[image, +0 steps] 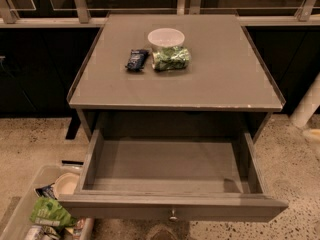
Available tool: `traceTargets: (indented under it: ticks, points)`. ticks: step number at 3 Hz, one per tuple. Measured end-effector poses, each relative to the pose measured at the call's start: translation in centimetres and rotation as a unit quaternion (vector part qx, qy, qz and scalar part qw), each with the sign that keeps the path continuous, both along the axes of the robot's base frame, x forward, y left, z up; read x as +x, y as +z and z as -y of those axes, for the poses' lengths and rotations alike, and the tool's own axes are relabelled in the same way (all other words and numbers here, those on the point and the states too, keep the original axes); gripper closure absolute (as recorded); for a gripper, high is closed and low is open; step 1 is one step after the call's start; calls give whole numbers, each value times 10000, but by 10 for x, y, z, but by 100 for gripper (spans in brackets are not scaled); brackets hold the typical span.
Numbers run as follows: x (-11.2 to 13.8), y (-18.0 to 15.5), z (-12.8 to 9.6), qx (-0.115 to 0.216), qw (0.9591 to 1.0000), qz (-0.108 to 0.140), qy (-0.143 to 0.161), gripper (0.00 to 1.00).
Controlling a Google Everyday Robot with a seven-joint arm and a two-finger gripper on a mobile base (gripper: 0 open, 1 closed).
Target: Close top drawer
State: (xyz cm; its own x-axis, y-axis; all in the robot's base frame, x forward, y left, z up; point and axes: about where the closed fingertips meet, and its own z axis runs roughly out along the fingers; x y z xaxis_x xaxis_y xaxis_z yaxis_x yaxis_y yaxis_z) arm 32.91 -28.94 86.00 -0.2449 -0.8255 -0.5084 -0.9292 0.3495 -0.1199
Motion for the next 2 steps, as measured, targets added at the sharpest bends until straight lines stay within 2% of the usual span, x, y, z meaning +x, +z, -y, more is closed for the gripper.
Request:
traceTargets:
  ticks: [1, 2]
  points:
    - [-43, -43, -31, 511, 9962, -199, 681, 0]
    - [-82, -81, -52, 646, 9917, -548, 967, 0]
